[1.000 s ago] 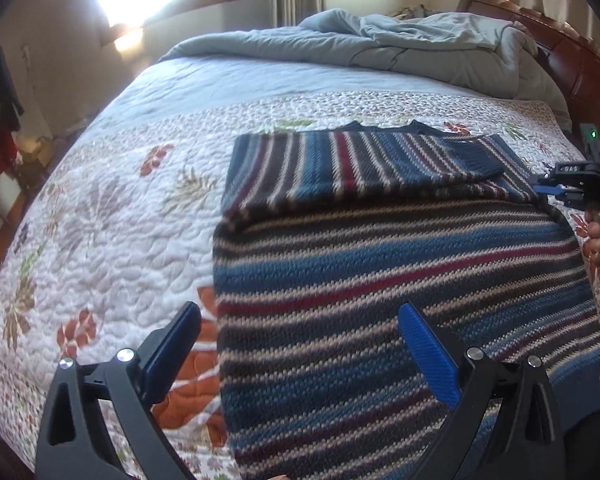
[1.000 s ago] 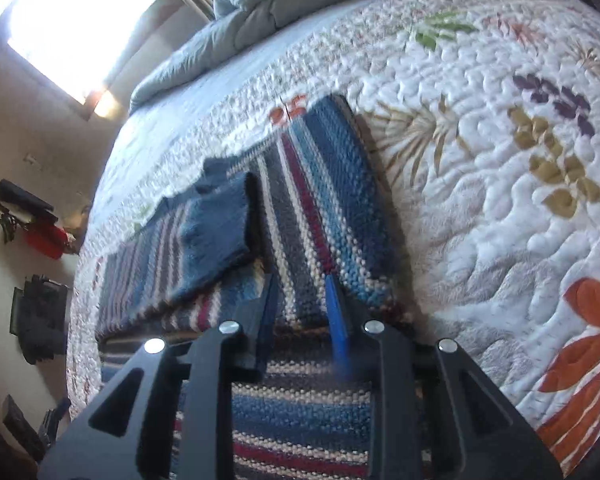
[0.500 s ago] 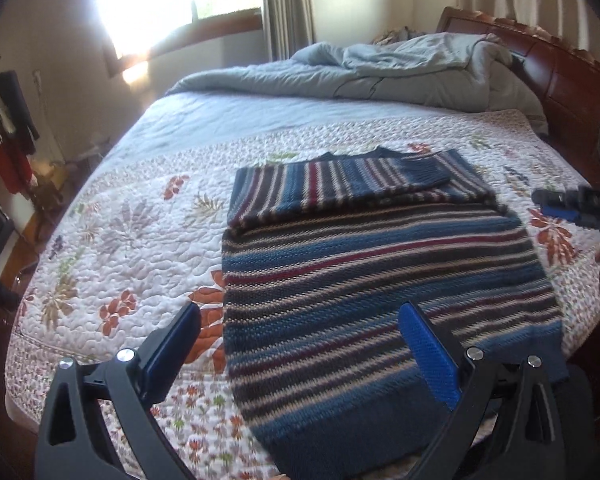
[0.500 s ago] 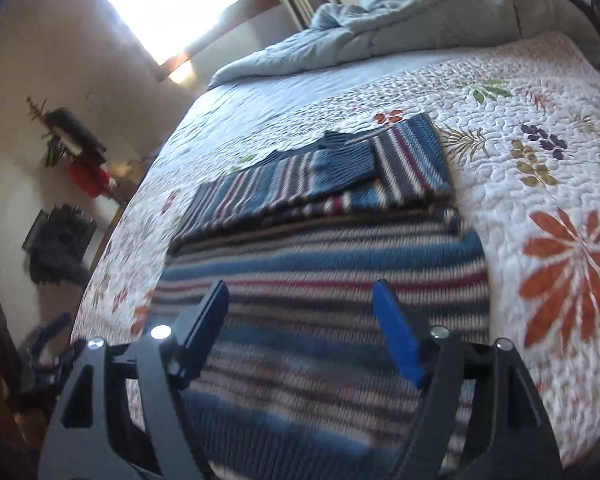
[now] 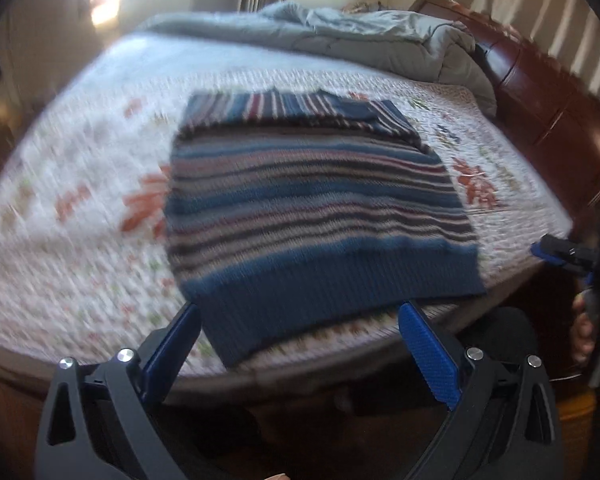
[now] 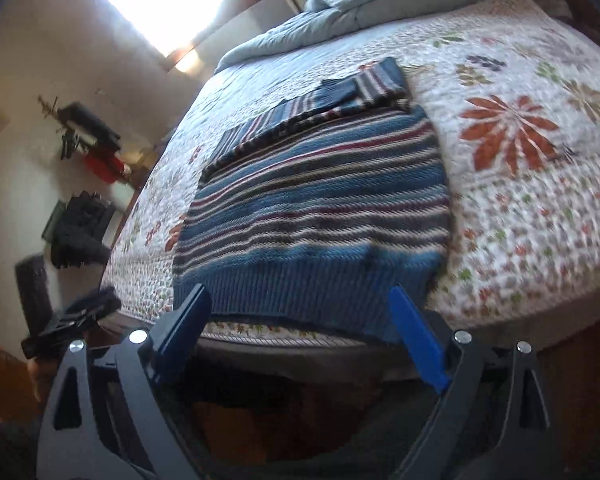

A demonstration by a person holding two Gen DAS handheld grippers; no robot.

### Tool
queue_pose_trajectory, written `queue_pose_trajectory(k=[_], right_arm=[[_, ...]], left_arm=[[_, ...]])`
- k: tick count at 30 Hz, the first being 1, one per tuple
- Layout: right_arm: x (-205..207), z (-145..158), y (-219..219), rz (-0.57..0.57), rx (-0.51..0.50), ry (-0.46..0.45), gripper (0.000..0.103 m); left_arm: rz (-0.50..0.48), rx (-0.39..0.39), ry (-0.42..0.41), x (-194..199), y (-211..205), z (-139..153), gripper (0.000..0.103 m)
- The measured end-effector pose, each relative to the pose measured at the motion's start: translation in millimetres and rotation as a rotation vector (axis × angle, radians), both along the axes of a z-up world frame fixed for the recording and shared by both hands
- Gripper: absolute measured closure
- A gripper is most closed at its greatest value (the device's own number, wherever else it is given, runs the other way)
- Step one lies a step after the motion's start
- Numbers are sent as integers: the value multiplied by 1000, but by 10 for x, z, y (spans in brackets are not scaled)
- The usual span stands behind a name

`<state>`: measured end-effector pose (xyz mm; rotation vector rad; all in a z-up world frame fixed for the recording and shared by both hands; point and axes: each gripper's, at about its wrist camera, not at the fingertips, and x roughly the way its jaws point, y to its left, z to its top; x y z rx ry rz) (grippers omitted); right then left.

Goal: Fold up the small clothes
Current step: 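Move both tools to the ribbed hem of the sweater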

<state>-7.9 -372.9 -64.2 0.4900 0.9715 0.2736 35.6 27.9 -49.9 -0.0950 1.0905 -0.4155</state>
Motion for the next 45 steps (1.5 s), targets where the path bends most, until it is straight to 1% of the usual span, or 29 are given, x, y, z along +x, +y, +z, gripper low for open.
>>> queue_pose_trajectory(k=[3,5,7,8,9,11,12,15,18,21,24,30,32,33,34,38,40,41,43,44,45], right_arm=[[-61,-6,-179,-29,79,14,10],[-28,-60,-267,-40,115,48,10],[6,-133,-348,-59,139,79,10],[26,-166,-373,-57,150,86,10],[47,-209,-394,-57,162,93,10],[69,-276,-399,-58,184,100,10],[81,-317,-396,-59,191,109,10],[123,-451,-374,-57,181,146,10],[162,-571,-396,-59,154,178,10],[191,-672,-472,-87,159,210,10],[207,-775,-536,-107,174,240,10],[255,-992,-528,-123,198,315,11],[260,-1049,-516,-122,216,325,17],[292,-1110,-486,-106,231,346,28],[312,-1155,-465,-97,236,362,32],[356,-1276,-433,-107,228,402,32],[363,-1325,-435,-114,241,421,31],[365,-1337,-428,-110,244,424,31],[362,-1349,-421,-106,243,432,31],[357,-1355,-431,-111,247,434,31],[358,-1370,-435,-117,250,439,31]], left_arm=[[38,-129,82,38,310,-109,4],[71,-147,97,90,453,-164,4],[99,-212,147,181,606,-248,4],[105,-253,179,219,659,-303,4],[119,-296,229,270,726,-389,4],[154,-351,298,347,786,-548,4],[178,-350,322,381,800,-644,4],[208,-331,365,454,775,-867,4],[242,-357,424,516,756,-1069,4],[265,-354,453,534,730,-1202,4],[263,-375,475,565,706,-1304,4],[261,-432,510,640,678,-1393,4],[256,-449,522,666,655,-1412,4],[251,-451,526,678,635,-1416,4],[250,-446,526,683,628,-1425,4],[271,-438,542,723,614,-1487,4],[283,-451,554,714,633,-1532,4],[287,-472,558,704,631,-1544,4],[282,-475,556,696,611,-1549,5],[275,-467,556,689,603,-1553,8],[266,-440,556,684,589,-1560,13]])
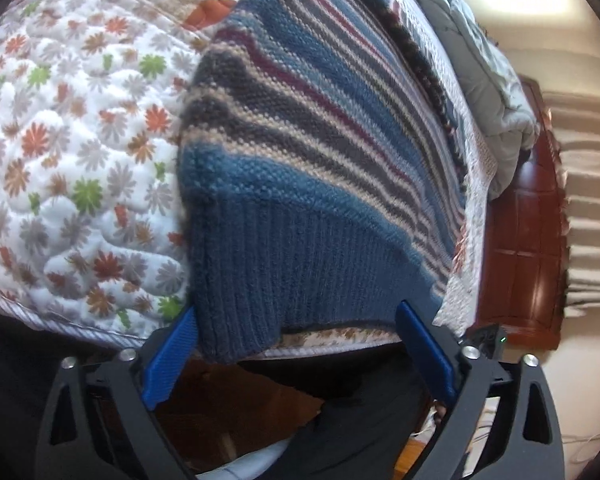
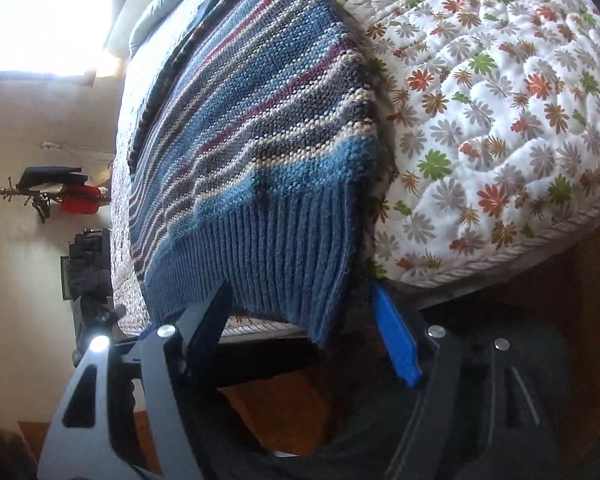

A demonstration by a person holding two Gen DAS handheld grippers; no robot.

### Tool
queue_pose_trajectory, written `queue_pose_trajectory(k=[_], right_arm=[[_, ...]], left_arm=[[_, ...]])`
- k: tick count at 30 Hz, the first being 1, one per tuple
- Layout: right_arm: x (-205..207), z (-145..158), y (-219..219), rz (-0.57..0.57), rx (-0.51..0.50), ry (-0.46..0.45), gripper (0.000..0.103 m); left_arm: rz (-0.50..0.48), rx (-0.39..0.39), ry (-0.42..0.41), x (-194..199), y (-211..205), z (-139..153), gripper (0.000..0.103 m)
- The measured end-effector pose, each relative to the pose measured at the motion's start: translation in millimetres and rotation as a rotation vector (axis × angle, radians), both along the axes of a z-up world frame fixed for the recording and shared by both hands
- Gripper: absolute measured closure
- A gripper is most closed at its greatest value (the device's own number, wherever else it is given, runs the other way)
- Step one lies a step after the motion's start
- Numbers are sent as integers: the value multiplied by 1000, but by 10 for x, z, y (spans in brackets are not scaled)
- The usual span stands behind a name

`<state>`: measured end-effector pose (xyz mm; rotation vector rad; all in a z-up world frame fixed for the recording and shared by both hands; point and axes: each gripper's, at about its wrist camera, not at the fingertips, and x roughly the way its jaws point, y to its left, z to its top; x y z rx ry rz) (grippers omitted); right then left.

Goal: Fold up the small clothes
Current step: 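Move both tools to the ribbed hem of the sweater, then close both tools on the ribbed hem, then lift the hem with both tools and carry it over the body toward the collar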

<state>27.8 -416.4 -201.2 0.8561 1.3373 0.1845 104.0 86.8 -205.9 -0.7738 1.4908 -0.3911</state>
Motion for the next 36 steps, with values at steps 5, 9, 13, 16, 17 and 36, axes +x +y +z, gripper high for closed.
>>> queue_pose_trajectory(k=[5,9,13,16,17,36], right_arm=[[-20,-44,-34,-11,13,6,31],[-3,-56,38,27,13,-20,69],[5,11,44,36,12,-58,90],[33,128,47,48,10,-92,93],[44,162,50,51,7,-100,93],[314,629,92,48,25,-240,95]], left_arm=[[-1,18,0,-12,42,-38,26],[4,48,-12,-37,135,-69,88],[4,23,-20,-45,194,-118,91],[1,12,-49,-51,203,-55,93],[2,10,-56,-41,186,-32,93],[-49,2,-252,196,-4,670,94]])
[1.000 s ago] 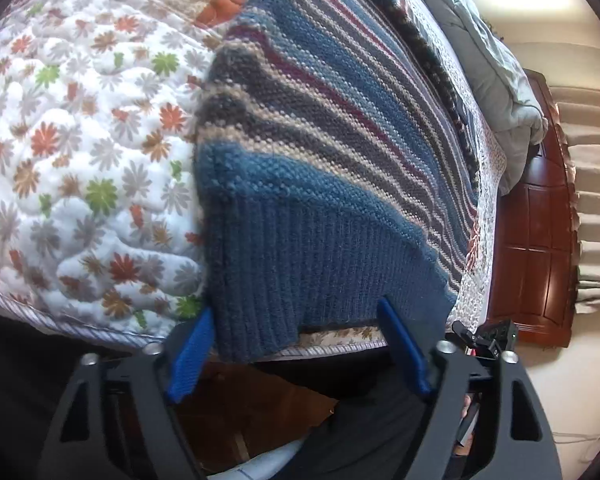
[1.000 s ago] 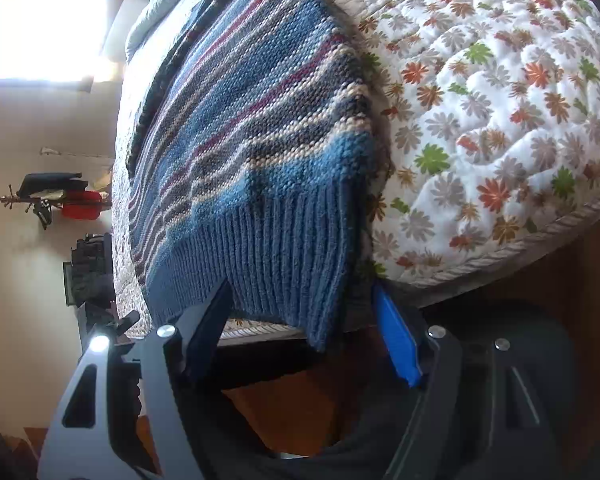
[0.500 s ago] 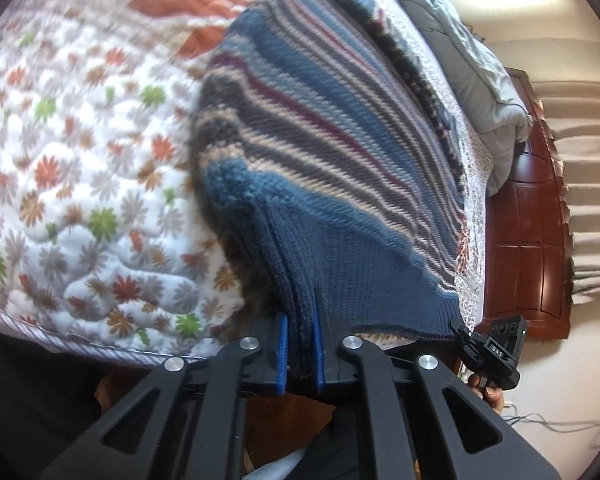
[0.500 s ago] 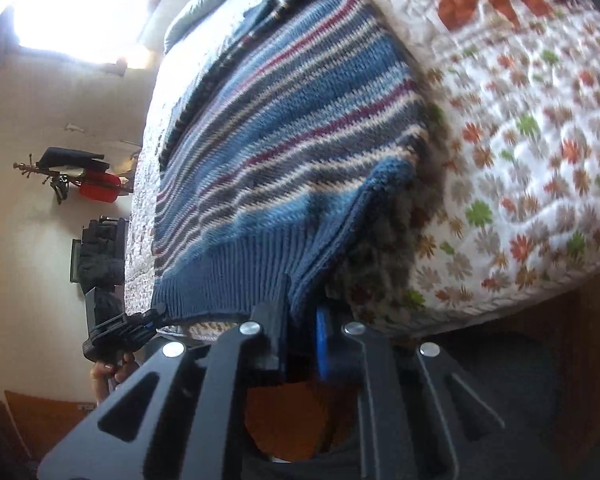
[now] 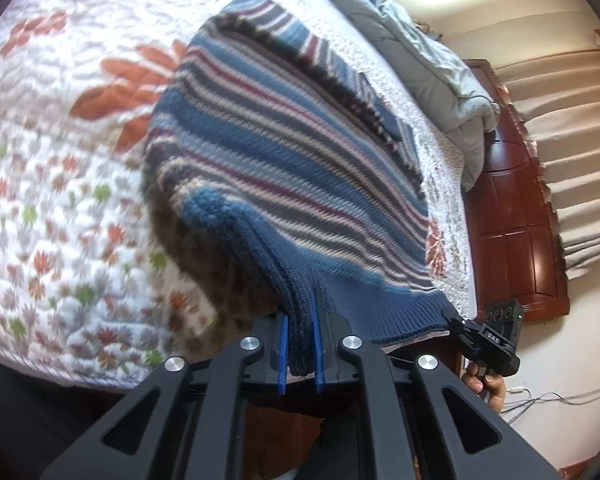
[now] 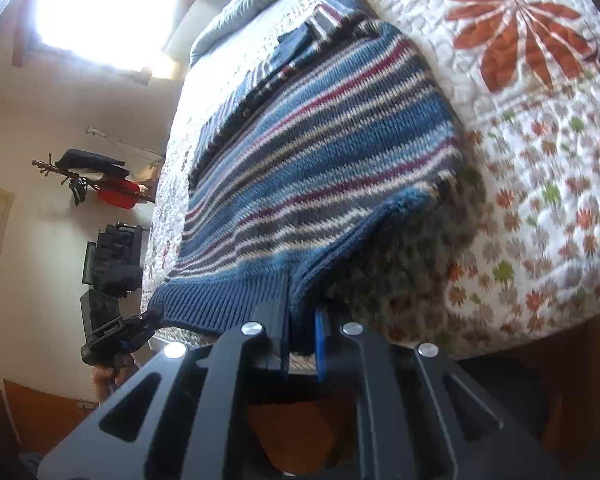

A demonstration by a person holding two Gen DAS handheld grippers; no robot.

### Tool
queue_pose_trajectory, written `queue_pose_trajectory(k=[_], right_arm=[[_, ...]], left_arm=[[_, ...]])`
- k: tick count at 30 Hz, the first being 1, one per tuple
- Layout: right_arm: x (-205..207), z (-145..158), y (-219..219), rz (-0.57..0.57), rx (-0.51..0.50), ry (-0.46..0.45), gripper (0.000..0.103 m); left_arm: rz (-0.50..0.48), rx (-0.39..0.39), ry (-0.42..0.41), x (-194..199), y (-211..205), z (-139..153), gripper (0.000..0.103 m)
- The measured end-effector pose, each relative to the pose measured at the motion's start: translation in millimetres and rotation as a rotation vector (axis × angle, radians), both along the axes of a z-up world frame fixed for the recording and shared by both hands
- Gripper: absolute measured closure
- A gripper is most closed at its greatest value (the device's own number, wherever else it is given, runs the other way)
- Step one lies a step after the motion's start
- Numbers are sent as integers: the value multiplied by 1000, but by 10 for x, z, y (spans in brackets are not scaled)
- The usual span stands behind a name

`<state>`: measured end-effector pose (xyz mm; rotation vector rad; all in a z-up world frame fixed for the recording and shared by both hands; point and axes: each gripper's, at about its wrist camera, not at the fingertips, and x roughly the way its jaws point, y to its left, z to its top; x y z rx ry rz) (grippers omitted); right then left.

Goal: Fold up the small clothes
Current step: 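Lift the hem with both tools and carry it over the body toward the collar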

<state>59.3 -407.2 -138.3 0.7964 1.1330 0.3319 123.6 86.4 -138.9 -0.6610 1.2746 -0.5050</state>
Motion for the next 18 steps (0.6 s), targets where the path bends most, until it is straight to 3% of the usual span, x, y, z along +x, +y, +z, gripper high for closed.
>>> queue_pose_trajectory(k=[18], right_arm=[[801,632,-131,-11,48,-119,95]], left_arm=[[61,-60,-126,792,79,595,94]])
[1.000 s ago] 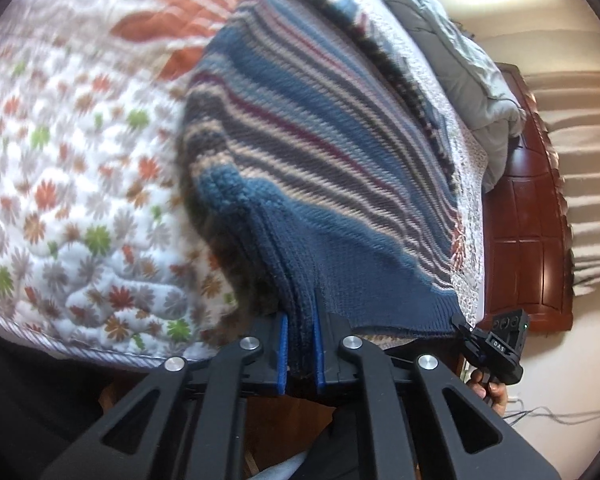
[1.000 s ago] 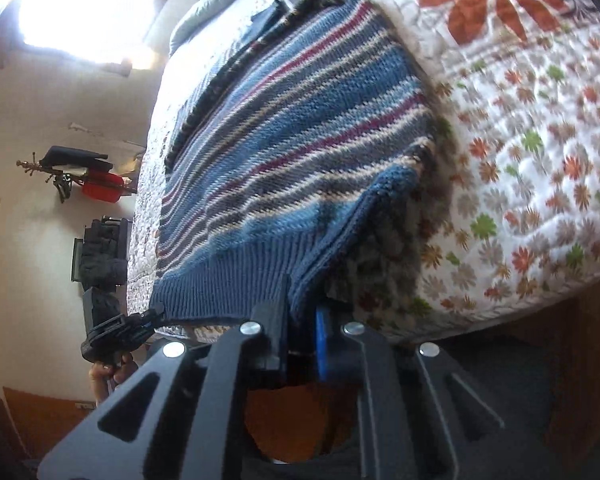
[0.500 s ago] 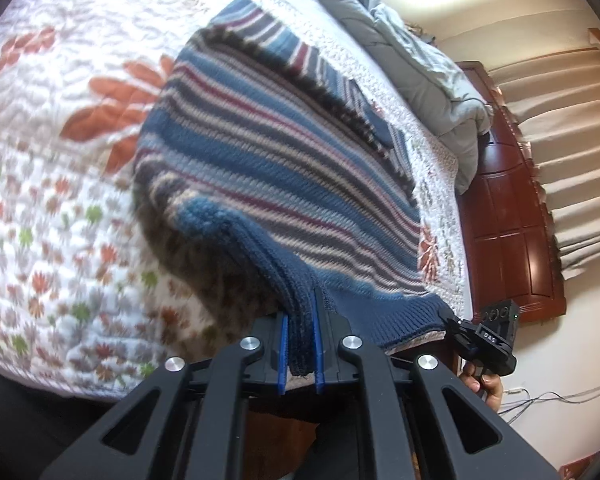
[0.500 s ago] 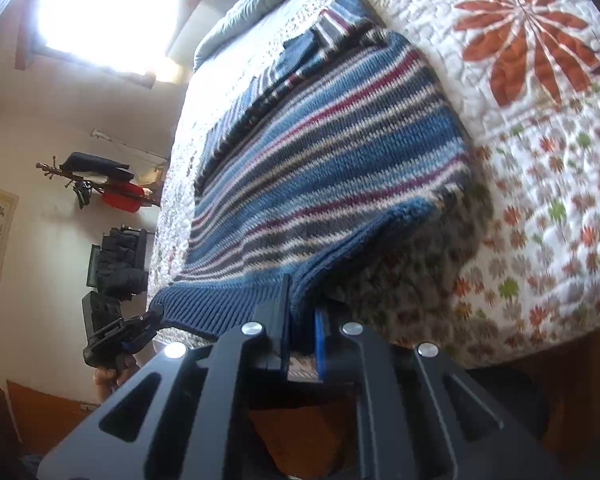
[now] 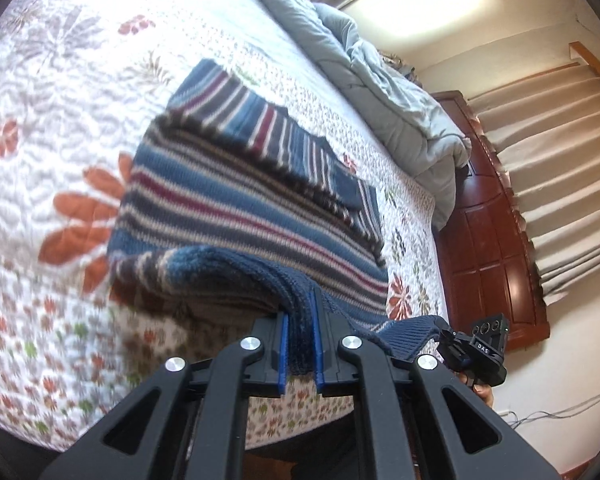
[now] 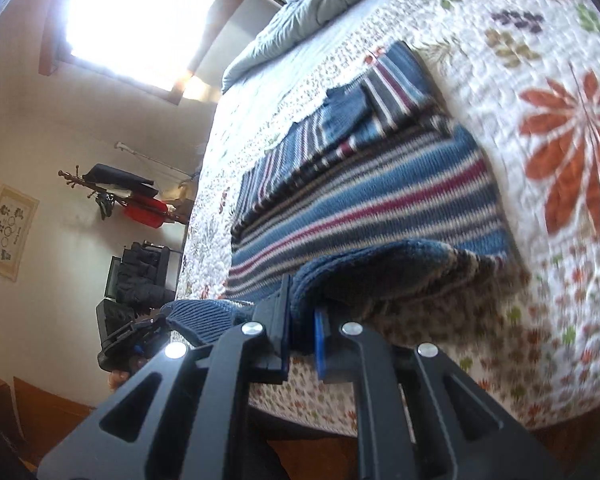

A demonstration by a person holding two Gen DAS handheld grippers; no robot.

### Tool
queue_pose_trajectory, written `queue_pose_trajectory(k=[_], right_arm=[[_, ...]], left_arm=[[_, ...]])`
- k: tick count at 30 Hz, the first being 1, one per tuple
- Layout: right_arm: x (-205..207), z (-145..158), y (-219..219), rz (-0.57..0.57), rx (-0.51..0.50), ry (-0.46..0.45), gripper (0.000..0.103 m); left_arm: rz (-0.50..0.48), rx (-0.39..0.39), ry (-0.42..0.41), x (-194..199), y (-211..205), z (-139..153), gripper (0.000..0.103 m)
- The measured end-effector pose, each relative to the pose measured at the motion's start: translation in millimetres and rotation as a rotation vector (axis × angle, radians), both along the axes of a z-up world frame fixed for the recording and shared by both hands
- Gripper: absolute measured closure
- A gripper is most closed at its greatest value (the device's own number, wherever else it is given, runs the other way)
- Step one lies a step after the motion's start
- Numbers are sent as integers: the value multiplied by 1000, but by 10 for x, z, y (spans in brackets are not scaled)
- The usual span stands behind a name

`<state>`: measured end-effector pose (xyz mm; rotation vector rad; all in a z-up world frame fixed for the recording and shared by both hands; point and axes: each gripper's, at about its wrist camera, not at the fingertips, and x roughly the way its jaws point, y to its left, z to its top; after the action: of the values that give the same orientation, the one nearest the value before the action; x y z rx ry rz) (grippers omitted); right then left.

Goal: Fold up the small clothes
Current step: 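Lift the hem with both tools and carry it over the body toward the collar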

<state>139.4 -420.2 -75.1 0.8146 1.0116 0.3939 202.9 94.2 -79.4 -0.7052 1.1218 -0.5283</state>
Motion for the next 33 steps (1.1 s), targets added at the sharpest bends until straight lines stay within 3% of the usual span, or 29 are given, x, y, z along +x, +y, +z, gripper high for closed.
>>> queue_pose_trajectory(k=[14,33], right_arm=[[586,109,30,3,-49,-16,95],[1968,-66,3,-3,-139,22,95]], left_arm=[[22,24,-26,567,31,58,94],[-8,114,9,1848,-210,-134,94]])
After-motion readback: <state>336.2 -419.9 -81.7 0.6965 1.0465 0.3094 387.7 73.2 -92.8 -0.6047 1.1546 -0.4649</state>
